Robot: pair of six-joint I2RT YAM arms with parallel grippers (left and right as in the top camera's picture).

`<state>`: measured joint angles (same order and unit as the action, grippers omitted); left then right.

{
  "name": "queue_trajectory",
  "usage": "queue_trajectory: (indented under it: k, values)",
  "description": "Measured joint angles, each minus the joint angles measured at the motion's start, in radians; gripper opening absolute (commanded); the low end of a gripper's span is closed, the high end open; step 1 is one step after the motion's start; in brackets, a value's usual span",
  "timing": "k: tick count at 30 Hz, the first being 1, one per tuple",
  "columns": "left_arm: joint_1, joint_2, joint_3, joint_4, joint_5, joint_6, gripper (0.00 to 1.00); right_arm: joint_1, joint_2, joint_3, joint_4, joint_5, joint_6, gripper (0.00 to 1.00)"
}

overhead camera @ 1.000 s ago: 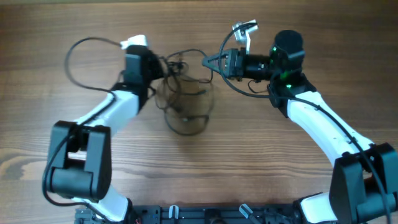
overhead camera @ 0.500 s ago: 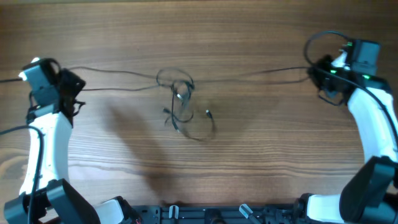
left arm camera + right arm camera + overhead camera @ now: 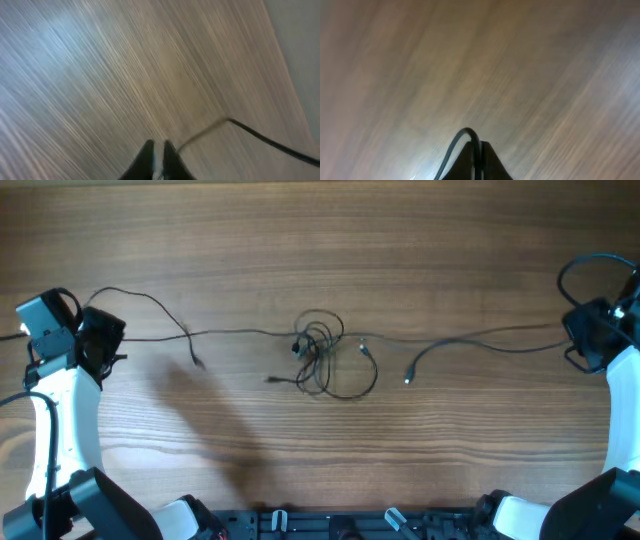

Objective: Untangle cables

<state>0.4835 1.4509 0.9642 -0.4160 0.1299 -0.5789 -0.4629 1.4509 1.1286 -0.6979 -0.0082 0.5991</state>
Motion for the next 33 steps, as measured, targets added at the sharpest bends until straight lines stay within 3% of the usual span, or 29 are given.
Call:
queue_trajectory:
  k: [1,5,9,11,14,17,19,23,25,28,29,30,33]
  values:
    - [-0.001,0.0,0.0,-0.016,0.052,-0.007,1.0,0.0,0.0,0.0,0.008,-0.068,-0.031,0.99]
    - [-0.066,0.0,0.0,-0.038,0.24,-0.011,1.0,0.026,0.0,0.0,-0.016,-0.236,-0.108,1.0]
    - [-0.251,0.0,0.0,-0.037,0.348,-0.002,1.0,0.117,0.0,0.0,-0.051,-0.397,-0.182,1.0]
    - [-0.337,0.0,0.0,-0.038,0.327,0.001,1.0,0.203,0.0,-0.006,-0.008,-0.489,-0.262,0.99]
    - [-0.482,0.0,0.0,-0.037,0.18,-0.026,1.0,0.385,0.004,-0.034,0.093,-0.563,-0.334,0.97]
    - [-0.529,0.0,0.0,-0.038,0.076,-0.082,1.0,0.555,0.043,-0.041,0.182,-0.595,-0.362,1.0]
    - [-0.529,0.0,0.0,-0.038,0.032,-0.112,1.0,0.659,0.094,-0.042,0.19,-0.605,-0.314,1.0]
    - [-0.528,0.0,0.0,-0.038,0.008,-0.142,1.0,0.853,0.236,-0.047,0.191,-0.602,0.019,0.99]
    - [-0.528,0.0,0.0,-0.038,0.008,-0.145,1.0,0.927,0.311,-0.053,0.323,-0.598,0.162,0.82]
    - [-0.528,0.01,0.0,-0.037,0.008,-0.146,1.0,1.014,0.412,-0.055,0.445,-0.602,0.373,0.43]
    - [-0.528,0.018,0.0,-0.038,0.008,-0.148,1.0,1.035,0.447,-0.057,0.474,-0.6,0.452,0.15]
    - [-0.528,0.033,0.0,-0.038,0.008,-0.149,1.0,1.036,0.462,-0.059,0.494,-0.597,0.487,0.05]
    - [-0.528,0.09,0.0,-0.032,0.03,-0.149,1.0,1.022,0.463,-0.06,0.541,-0.594,0.483,0.05]
